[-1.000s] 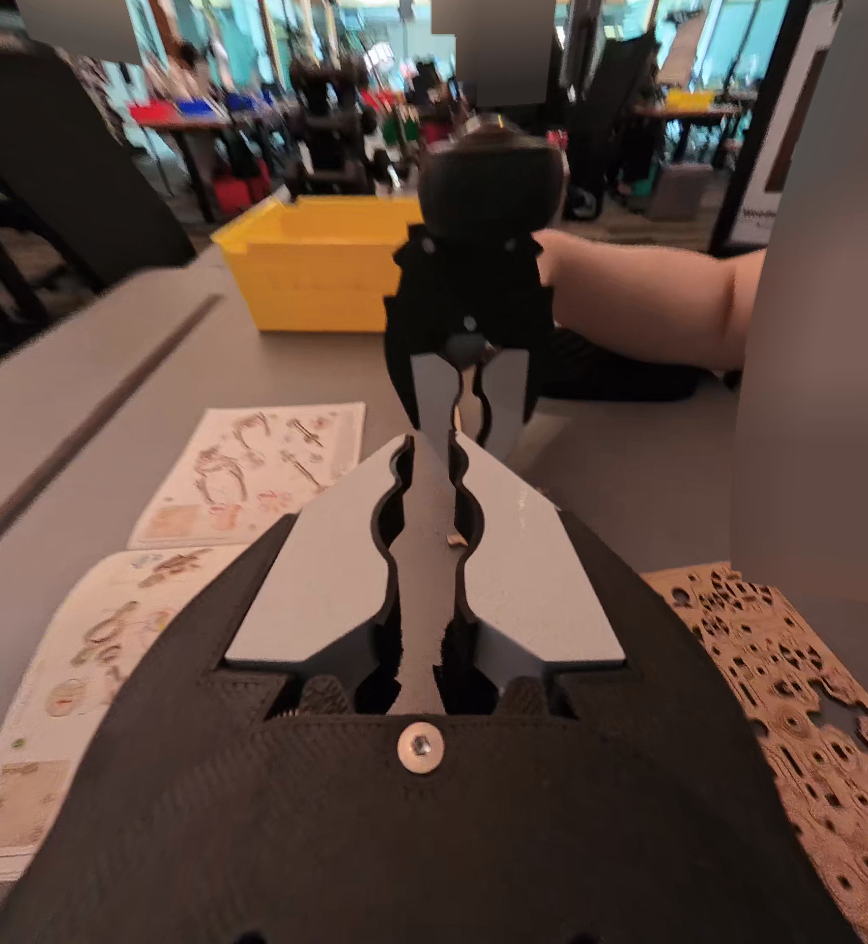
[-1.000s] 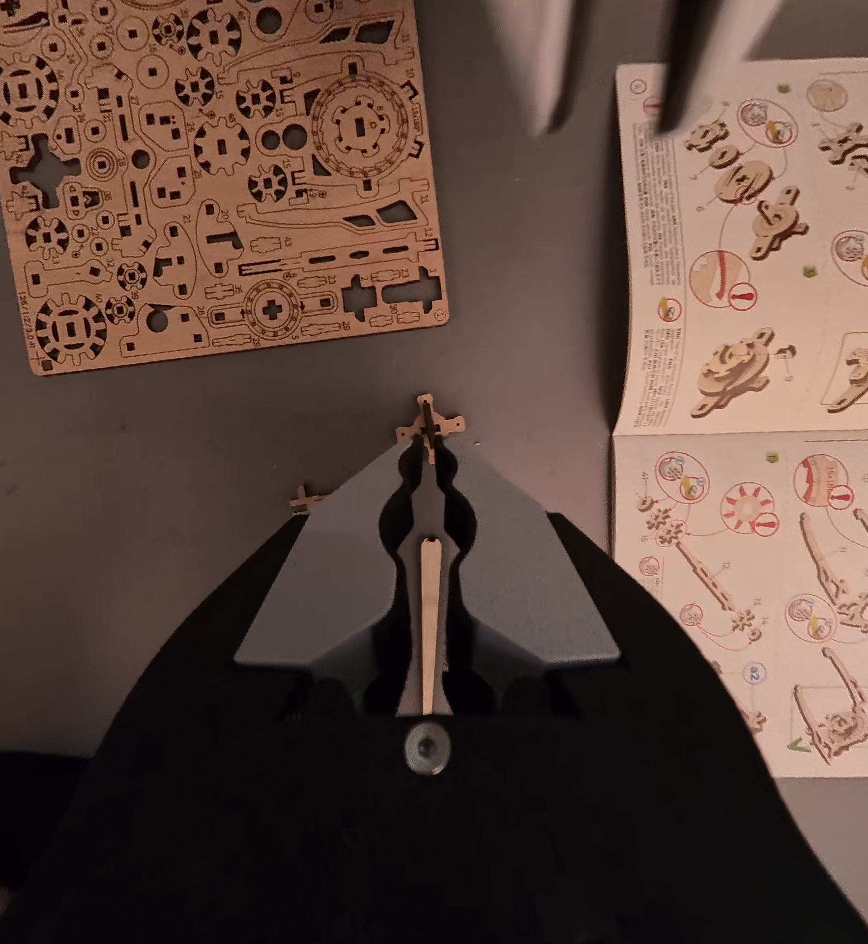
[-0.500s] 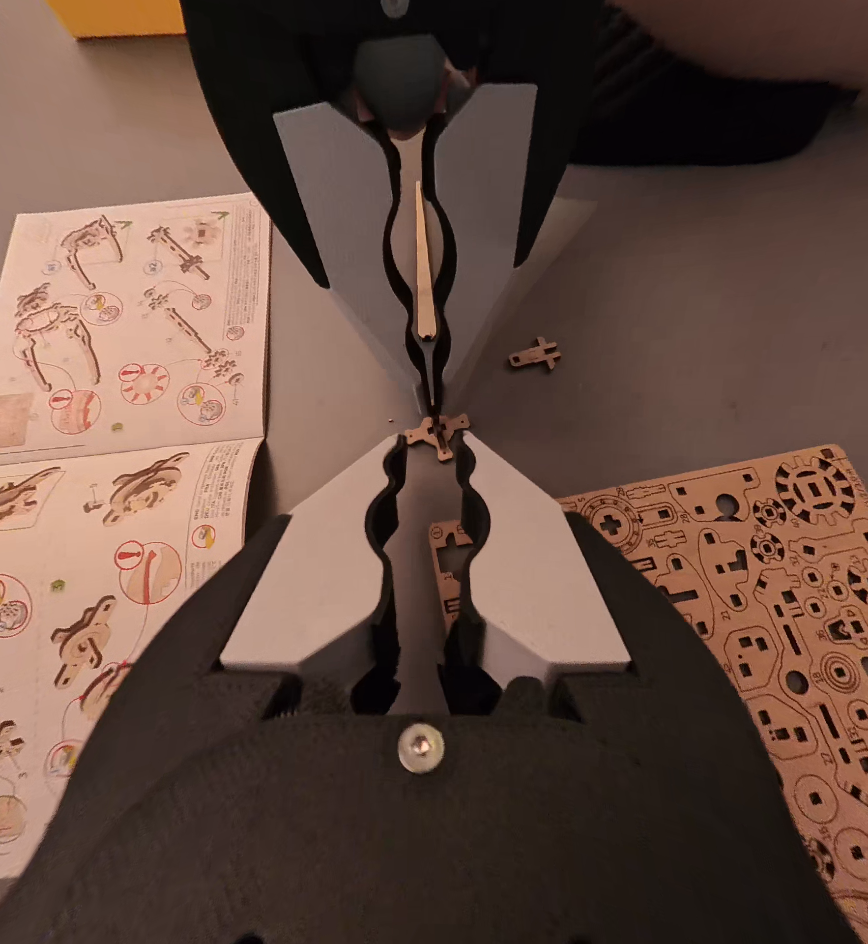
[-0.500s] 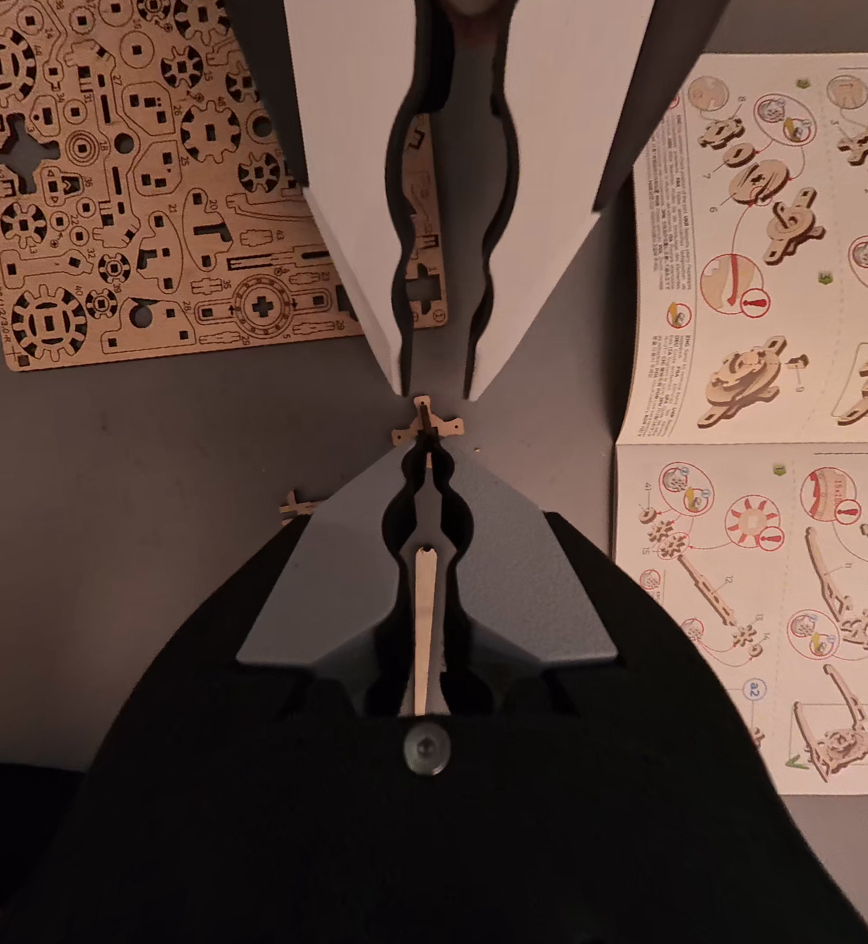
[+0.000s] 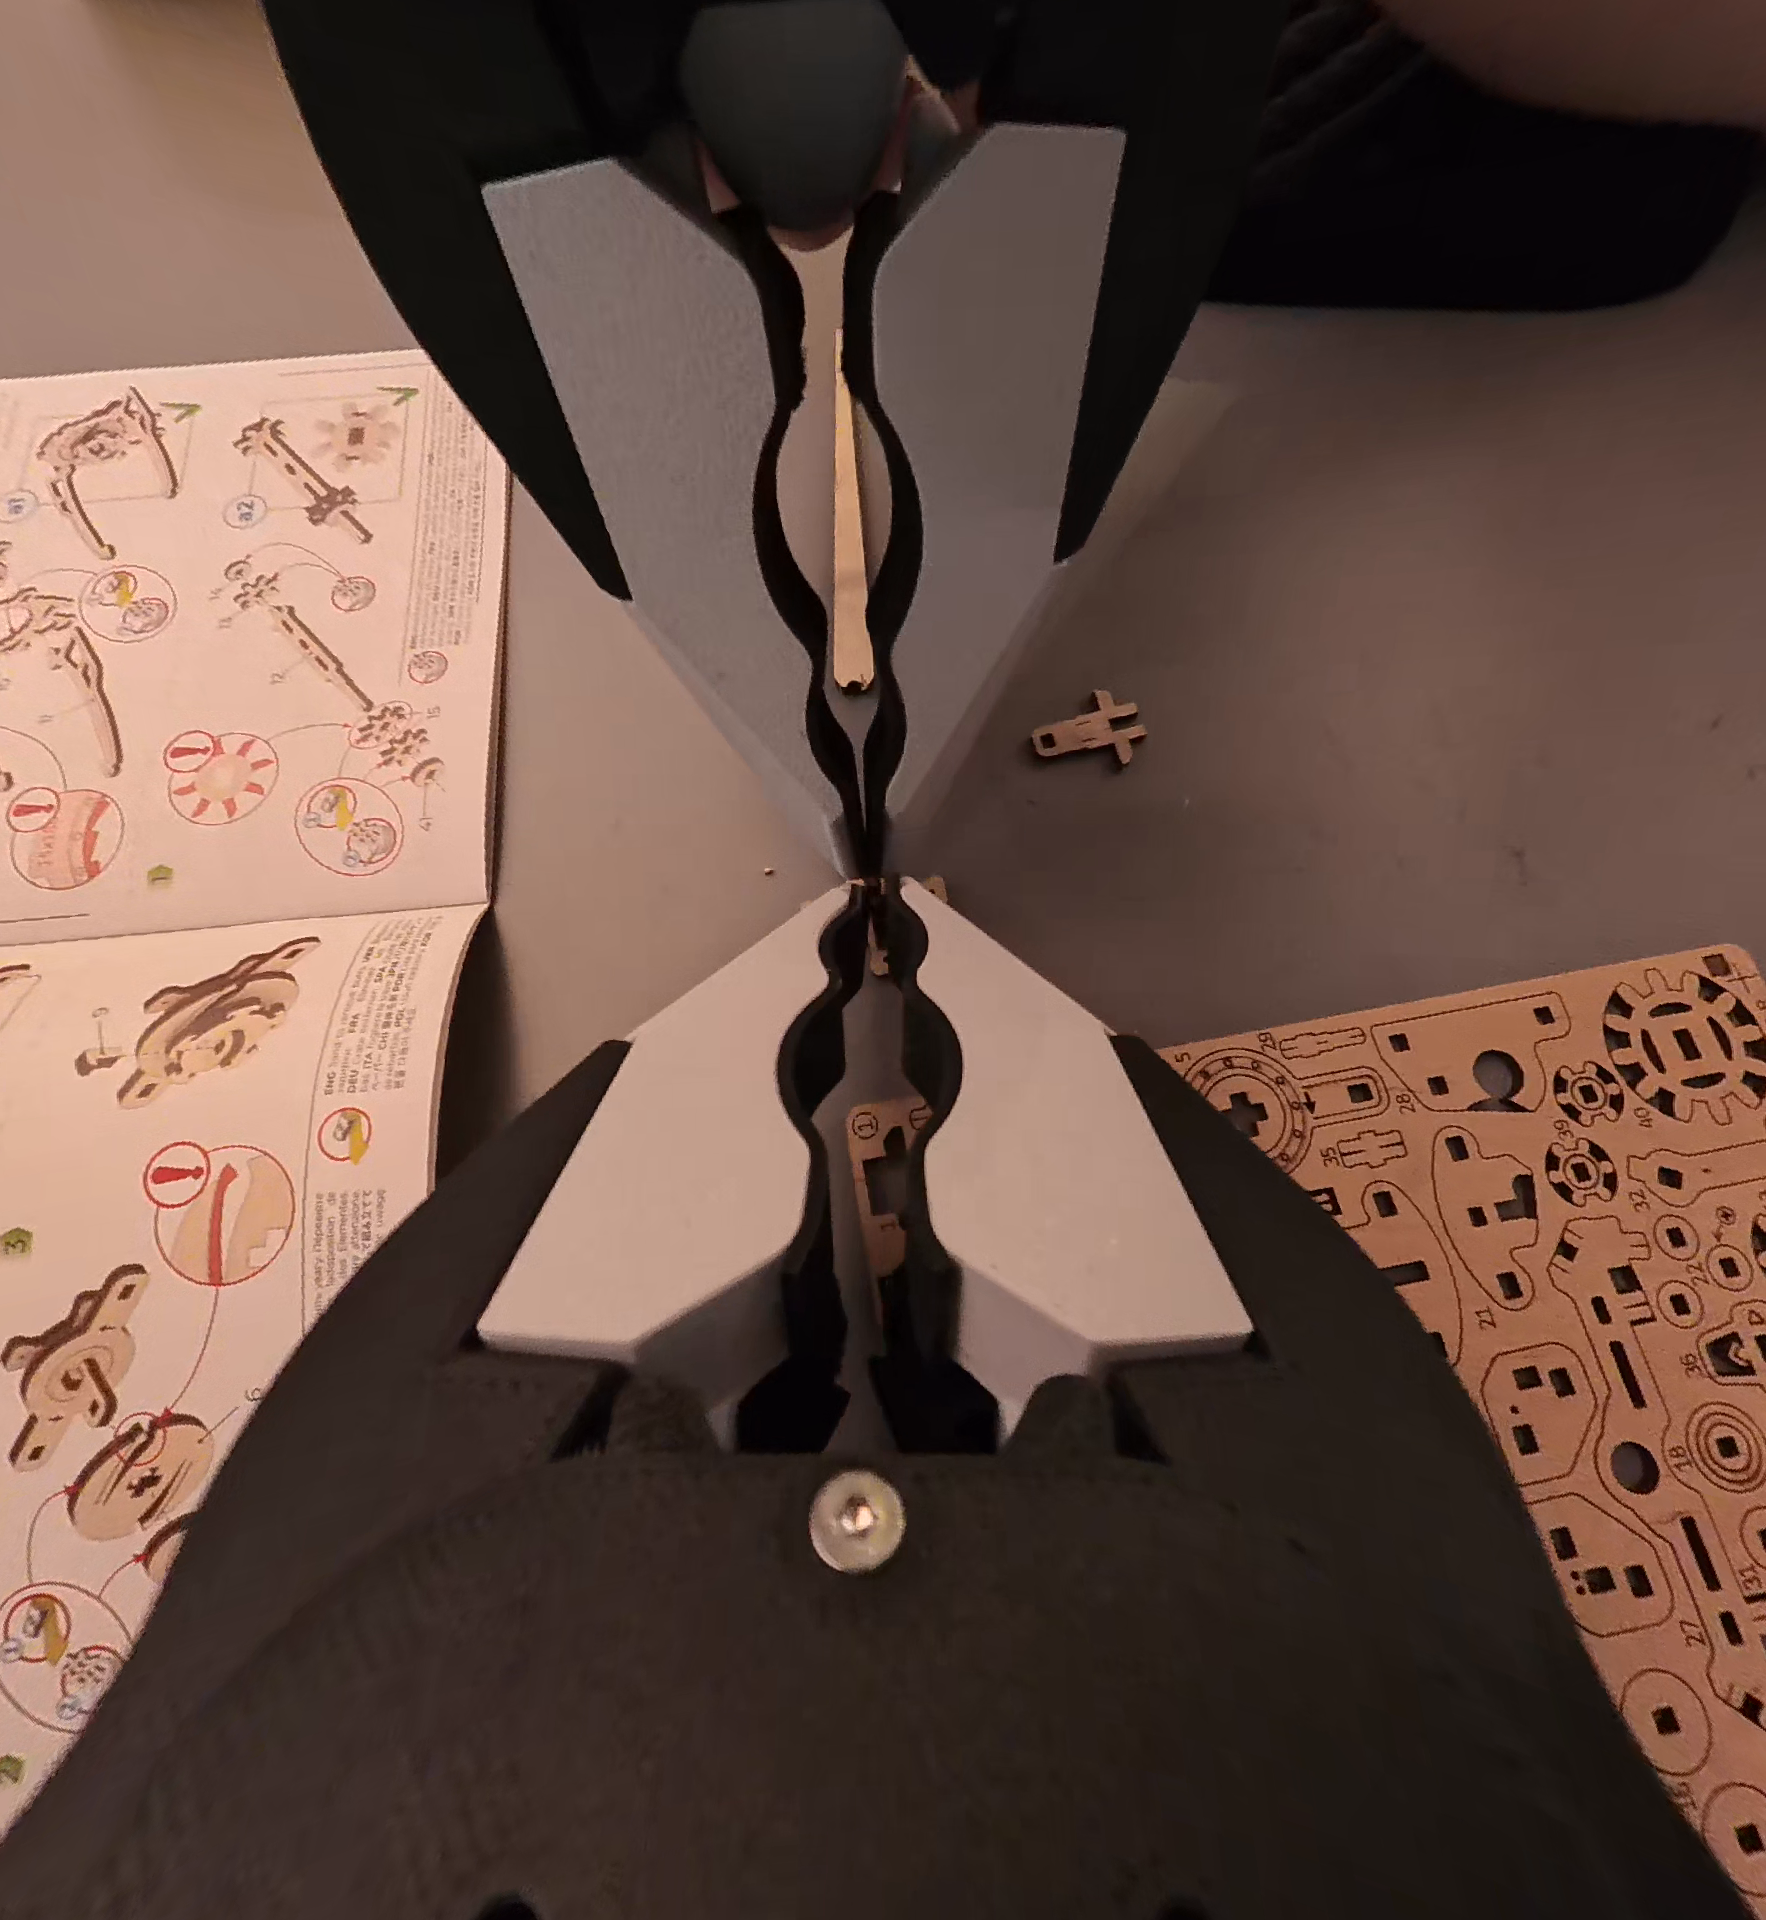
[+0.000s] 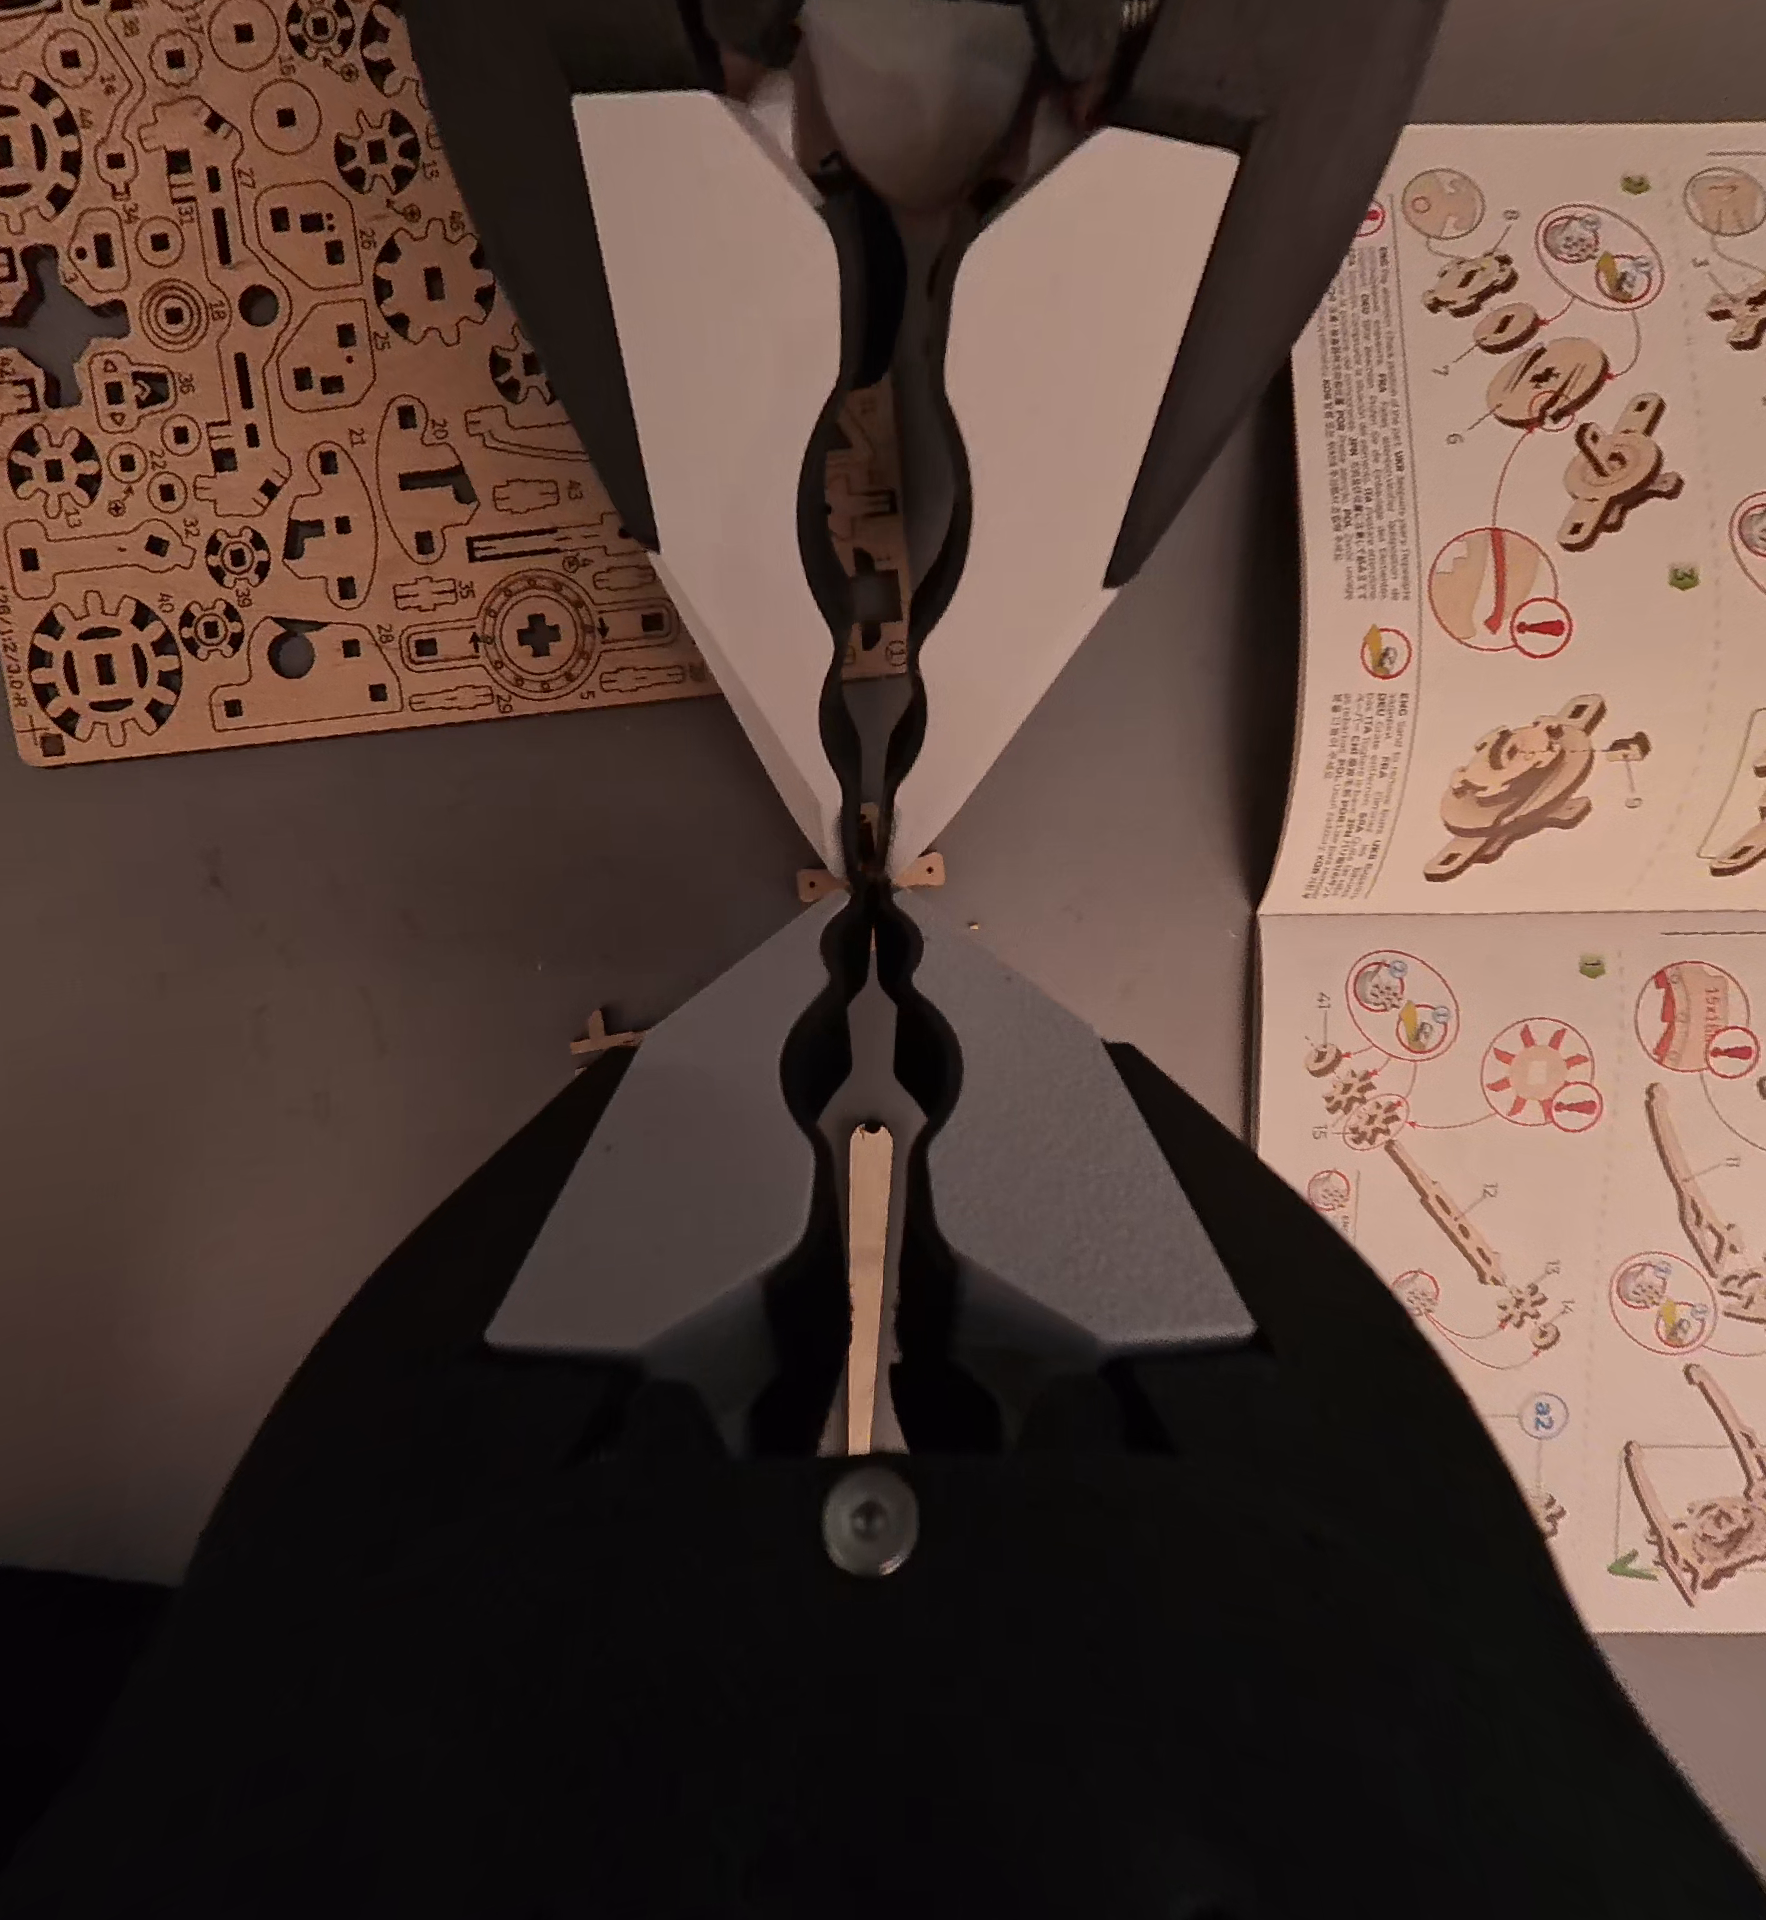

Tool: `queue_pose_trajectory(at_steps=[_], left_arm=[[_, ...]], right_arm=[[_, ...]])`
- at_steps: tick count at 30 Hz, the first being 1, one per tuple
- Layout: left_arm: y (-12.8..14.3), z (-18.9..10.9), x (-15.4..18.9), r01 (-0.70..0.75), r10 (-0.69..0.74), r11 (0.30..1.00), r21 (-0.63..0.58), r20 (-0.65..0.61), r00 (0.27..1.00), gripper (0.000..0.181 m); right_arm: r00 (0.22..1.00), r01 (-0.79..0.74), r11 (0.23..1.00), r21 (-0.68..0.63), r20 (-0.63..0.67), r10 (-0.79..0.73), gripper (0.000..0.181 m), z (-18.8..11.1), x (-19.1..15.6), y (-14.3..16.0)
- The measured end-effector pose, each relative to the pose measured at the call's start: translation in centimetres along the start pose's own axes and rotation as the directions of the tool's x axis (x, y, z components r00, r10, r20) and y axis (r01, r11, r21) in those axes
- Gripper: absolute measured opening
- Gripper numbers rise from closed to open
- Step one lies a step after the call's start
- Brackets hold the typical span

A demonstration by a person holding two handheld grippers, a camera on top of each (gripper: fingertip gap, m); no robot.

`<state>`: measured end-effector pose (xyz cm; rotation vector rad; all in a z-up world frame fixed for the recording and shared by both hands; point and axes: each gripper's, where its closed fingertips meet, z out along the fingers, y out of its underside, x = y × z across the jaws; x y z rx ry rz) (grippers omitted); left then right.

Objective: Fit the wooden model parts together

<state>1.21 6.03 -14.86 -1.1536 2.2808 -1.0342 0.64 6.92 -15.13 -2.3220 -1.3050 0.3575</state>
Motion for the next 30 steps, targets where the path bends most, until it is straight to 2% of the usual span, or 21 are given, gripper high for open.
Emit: queue_pose_trajectory(at_steps=[21,30], left_arm=[[-0.03,0.29,-0.05,0.002,-0.003,0.996,-0.084,-0.011,1.000,0.000],[-0.07,0.09,-0.01,0.055,-0.057,0.997,-0.046,-0.038,0.998,0.001]], right_arm=[[0.999,-0.025,0.999,0.042,0.031,0.024,0.000,0.09,-0.17,0.39],[0.998,-0.048,0.997,0.052,0.041,0.046,0.000,0.11,-0.09,0.27]])
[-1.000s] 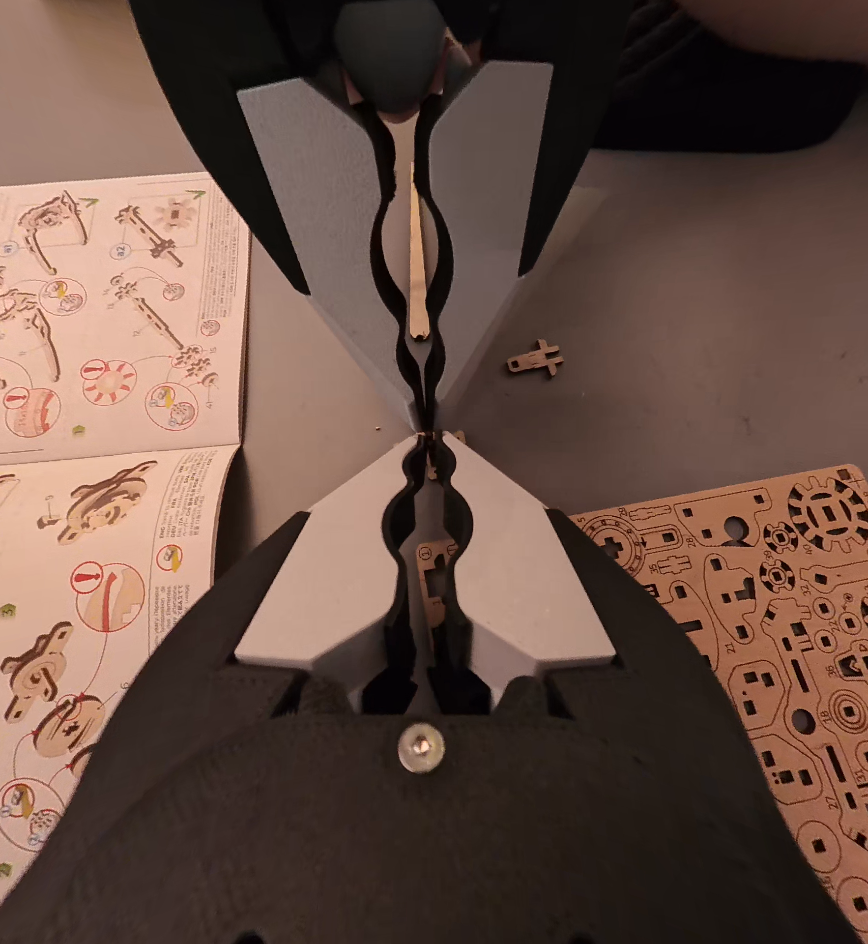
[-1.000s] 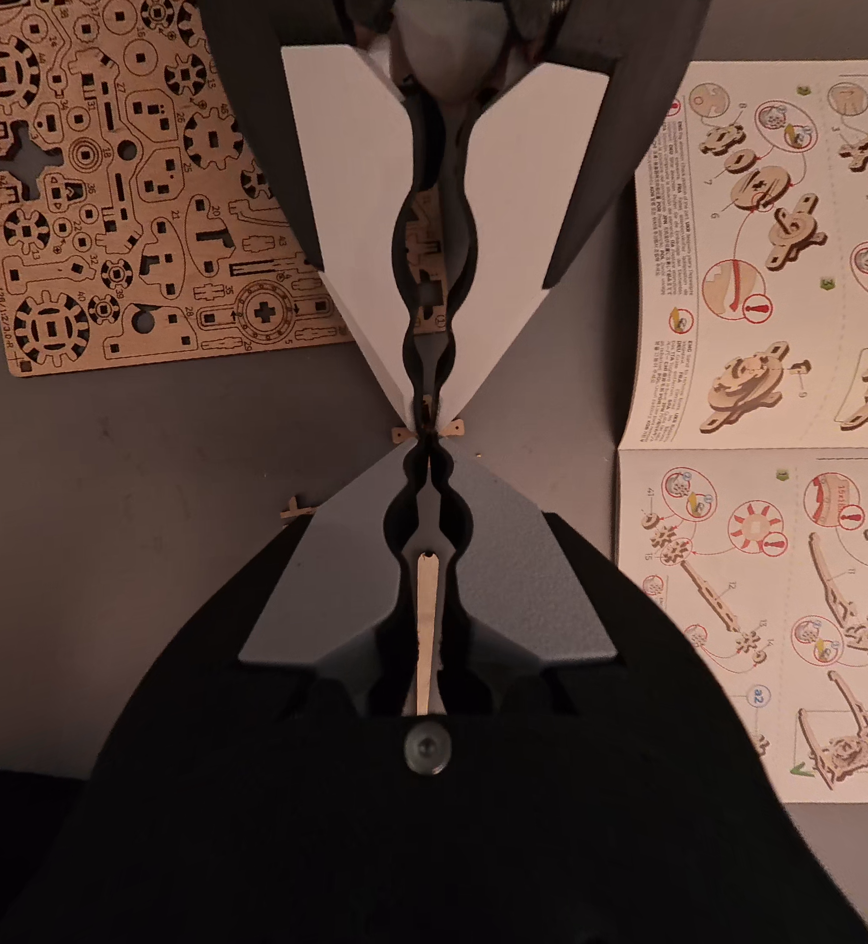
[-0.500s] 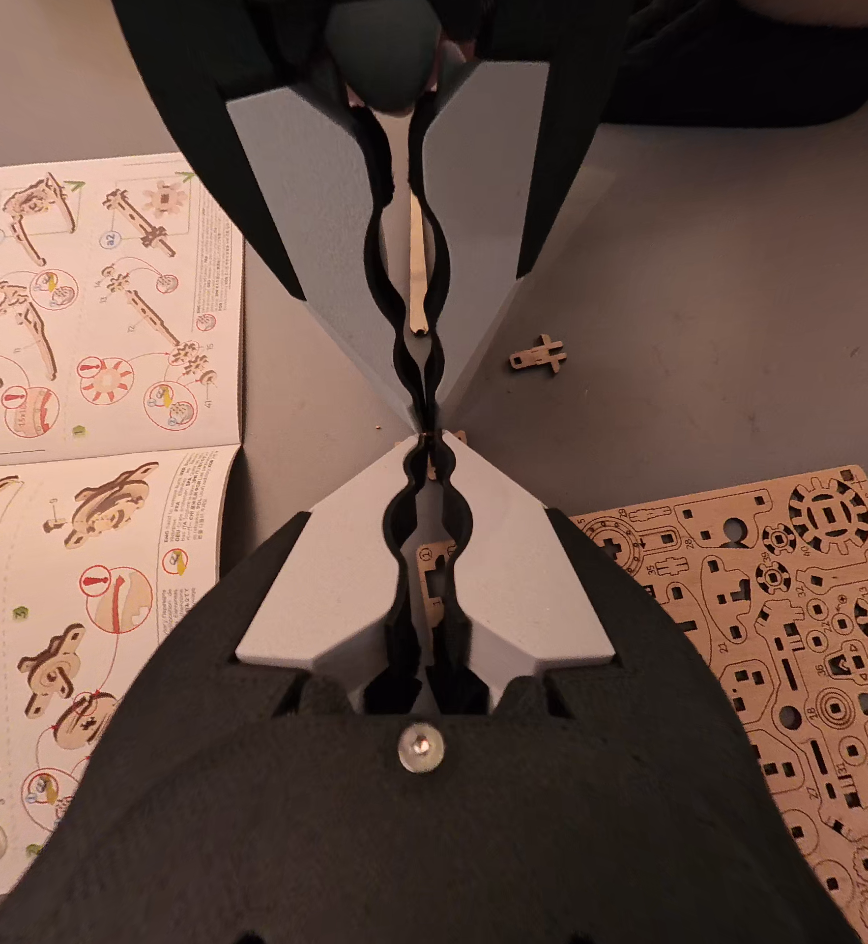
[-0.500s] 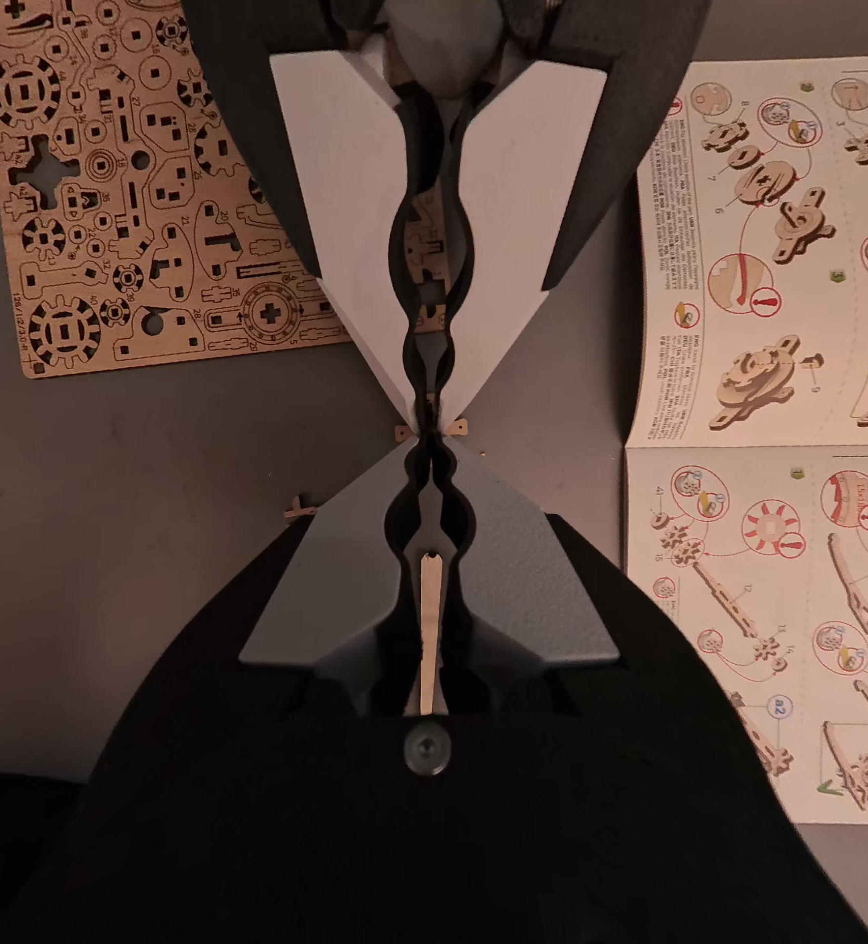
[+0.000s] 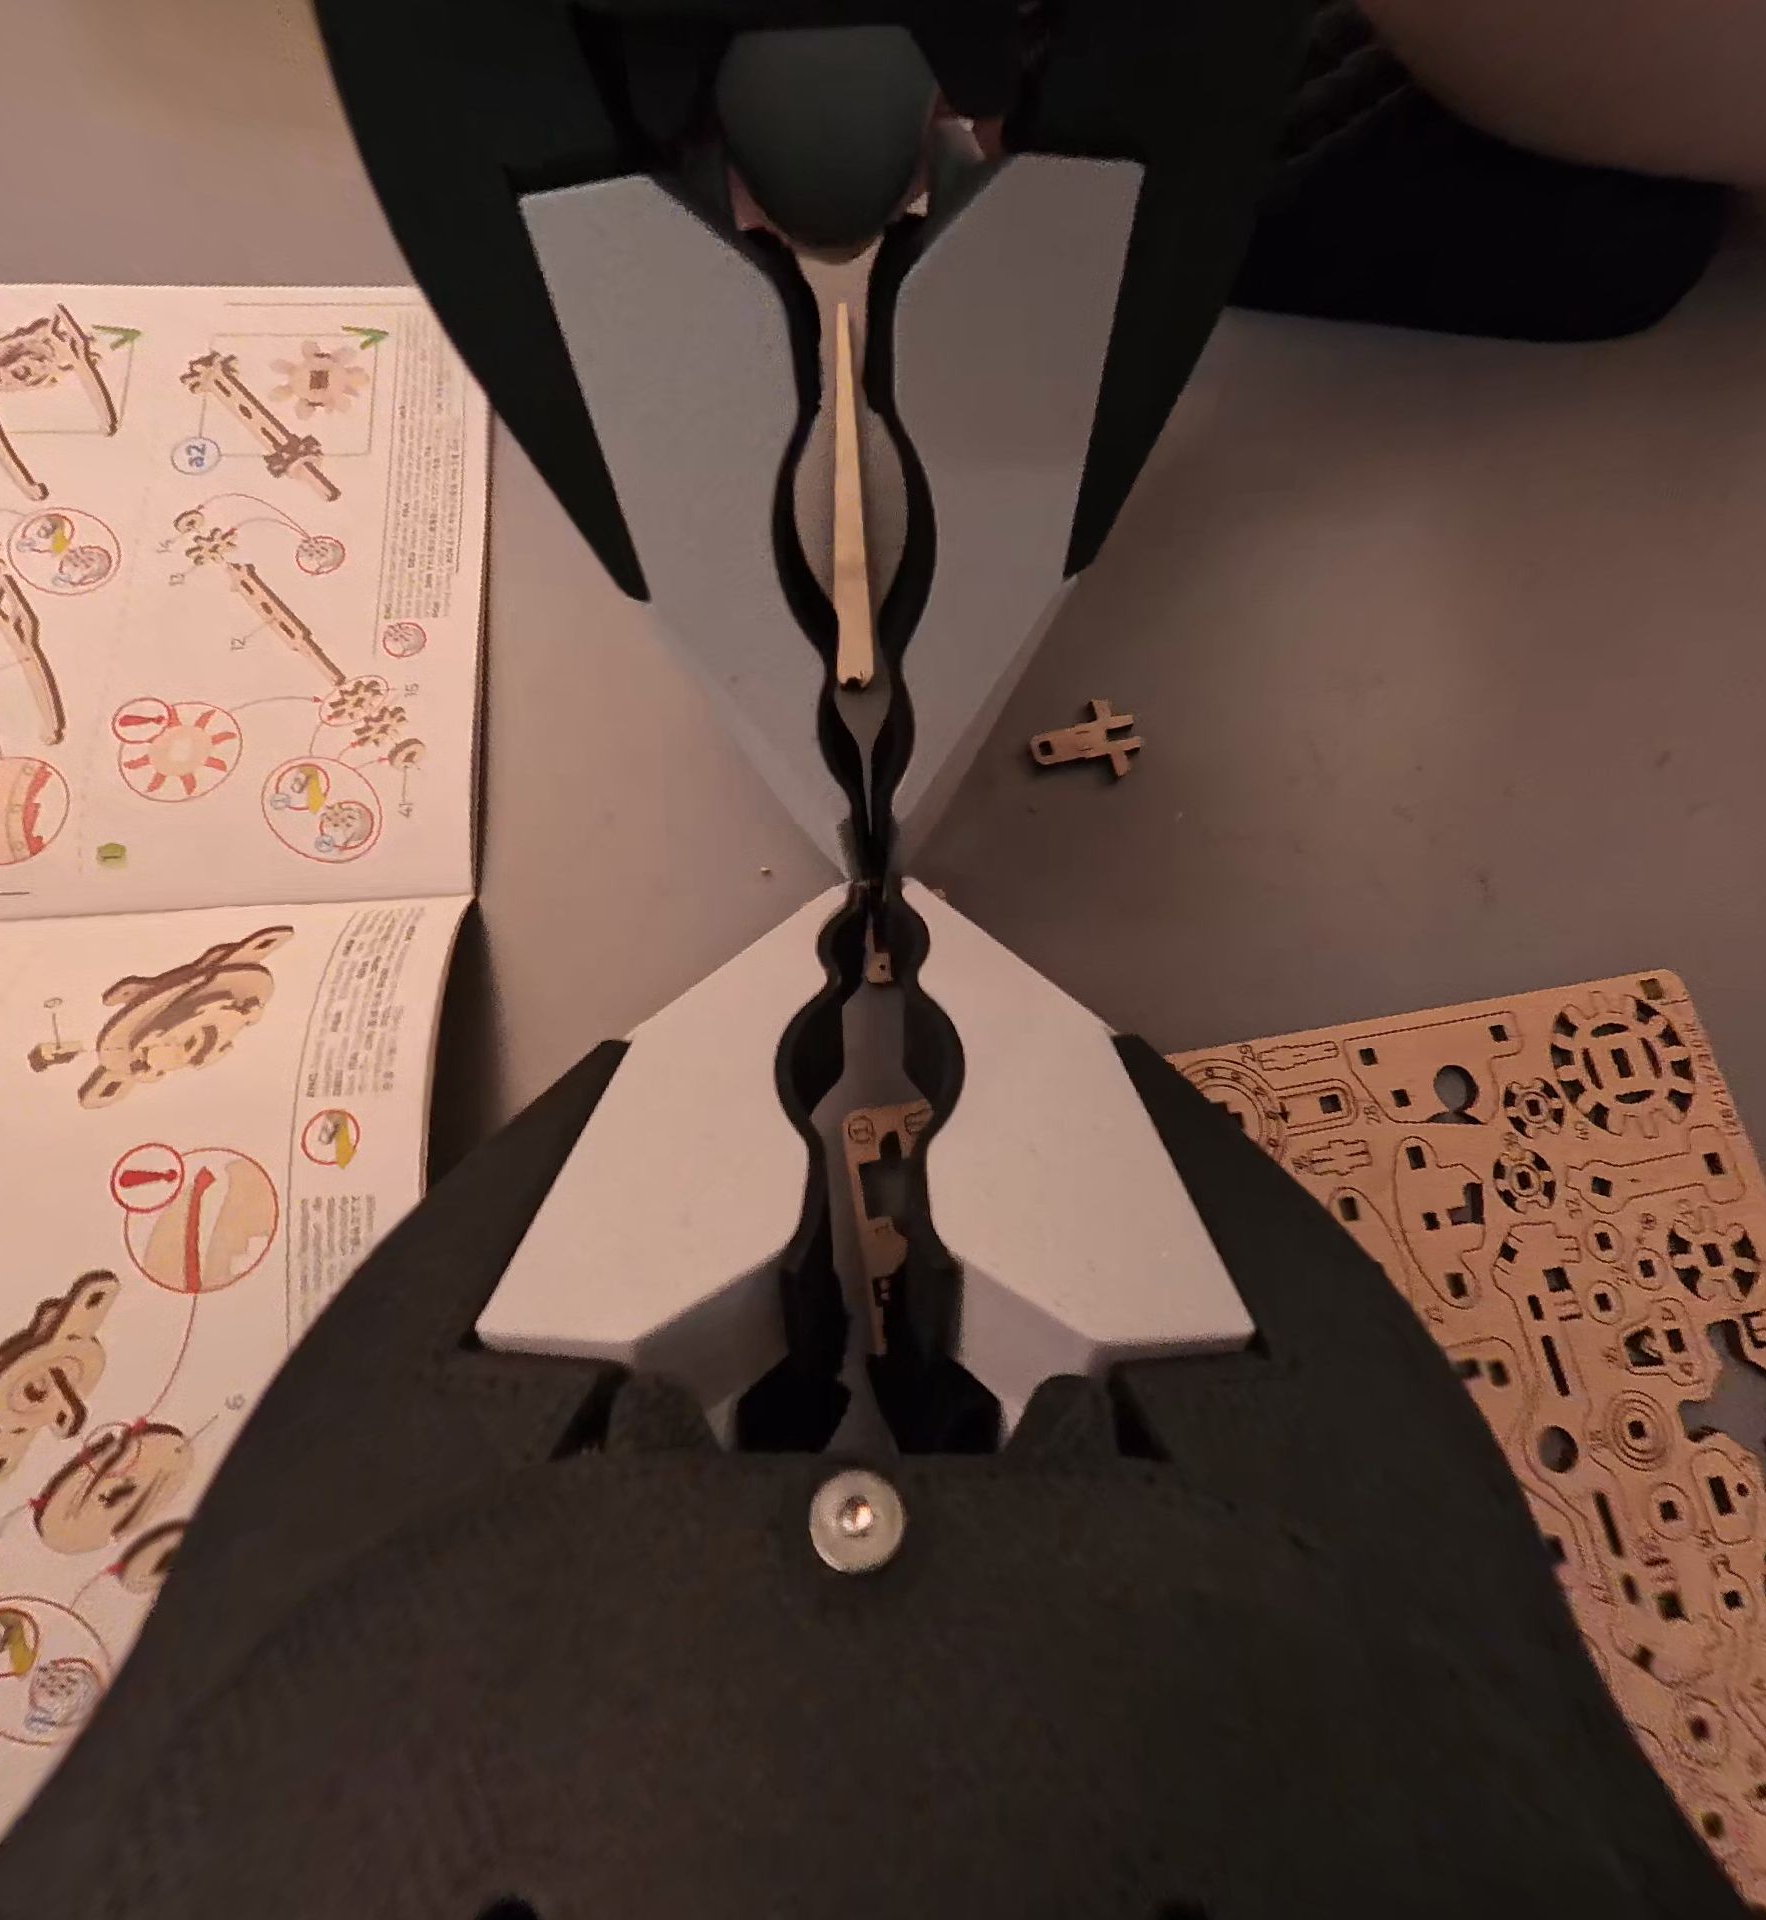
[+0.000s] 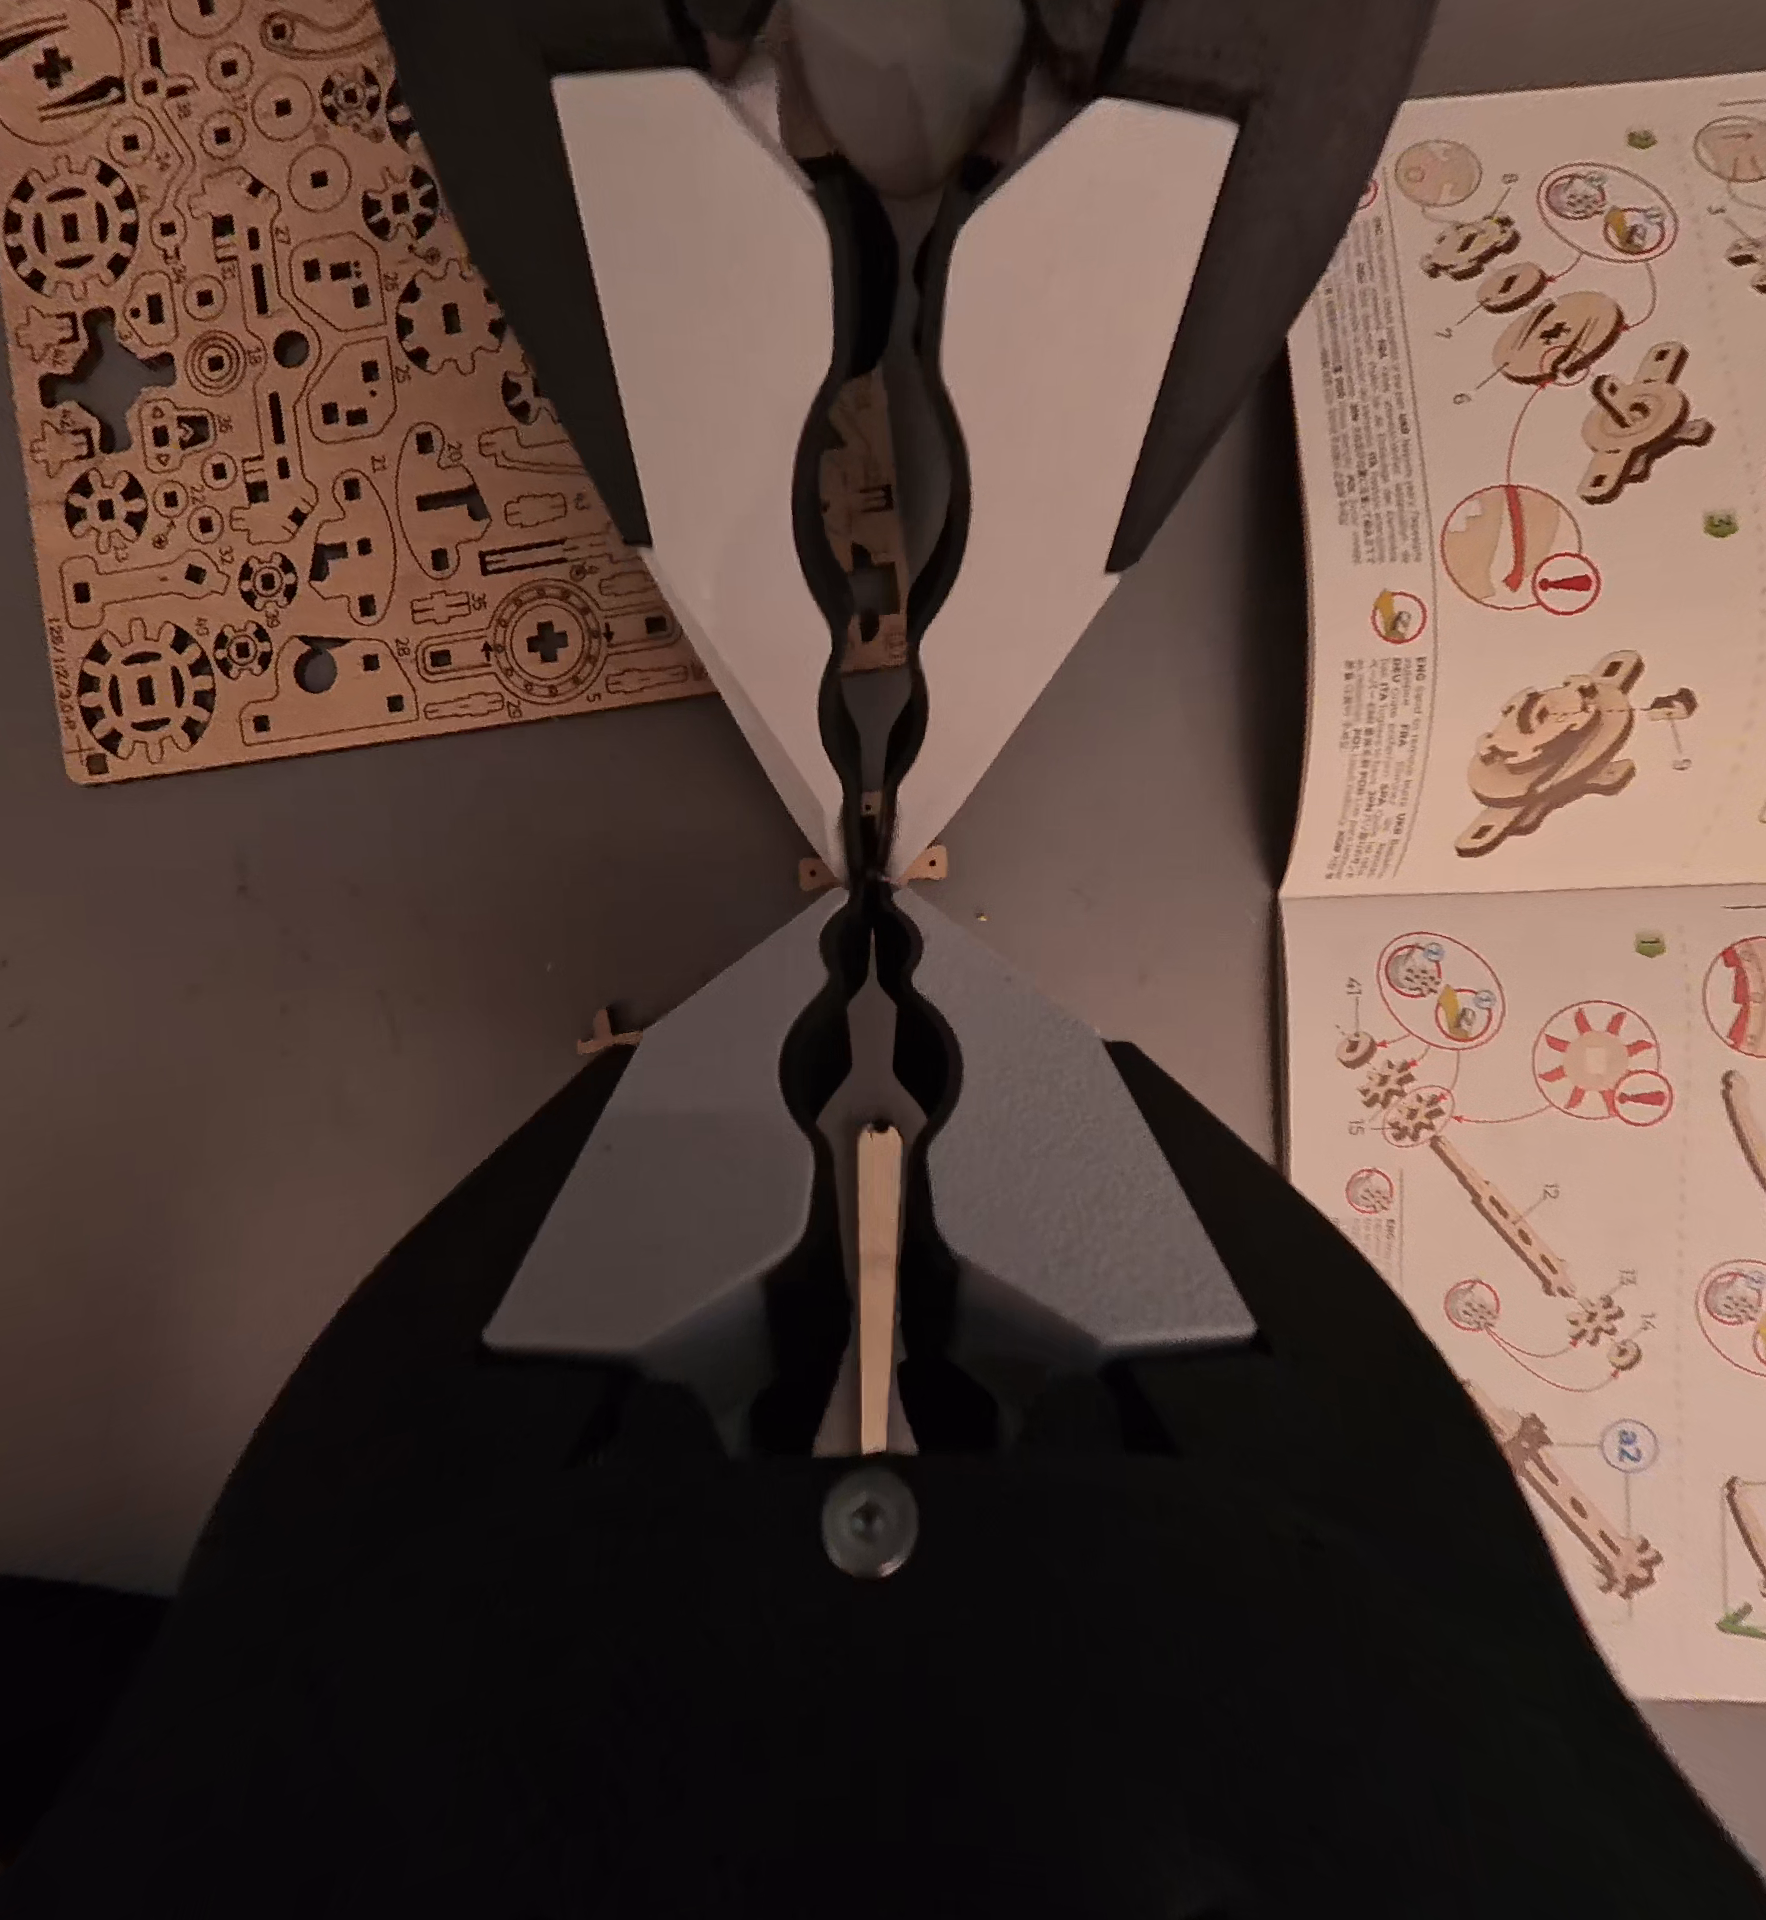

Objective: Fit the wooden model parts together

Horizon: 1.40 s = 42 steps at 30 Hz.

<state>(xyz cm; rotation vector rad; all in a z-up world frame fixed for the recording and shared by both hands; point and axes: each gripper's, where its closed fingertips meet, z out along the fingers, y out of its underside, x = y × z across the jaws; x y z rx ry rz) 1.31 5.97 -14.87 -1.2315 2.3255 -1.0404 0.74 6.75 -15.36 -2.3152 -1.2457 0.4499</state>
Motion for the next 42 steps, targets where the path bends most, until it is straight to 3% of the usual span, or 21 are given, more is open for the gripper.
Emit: queue_pose_trajectory(at_steps=[7,15,18,24,42], left_arm=[[0.2,-2.1,-0.6,0.043,-0.043,0.998,0.045,0.006,0.999,0.011],[0.8,0.2,-0.1,-0.008,0.010,0.999,-0.034,0.041,0.999,0.010],[0.4,0.2,0.0,-0.002,0.002,1.000,-0.019,0.038,0.999,0.007],[0.8,-0.1,-0.4,-0.013,0.015,1.000,-0.029,0.058,0.998,0.004],[0.7,0.2,-0.3,-0.048,0.050,0.998,-0.033,0.062,0.997,0.001]], right_arm=[[1.000,-0.012,1.000,-0.007,-0.012,0.012,0.009,-0.6,0.0,0.0],[0.999,0.042,0.999,-0.004,-0.032,-0.042,0.009,-0.2,0.4,0.2],[0.999,0.048,0.999,-0.003,-0.015,-0.048,0.002,0.2,0.2,0.2],[1.000,0.017,1.000,-0.015,-0.021,-0.017,0.010,0.0,0.3,0.2],[0.998,0.051,0.998,-0.024,-0.033,-0.051,0.001,-0.1,0.2,0.0]])
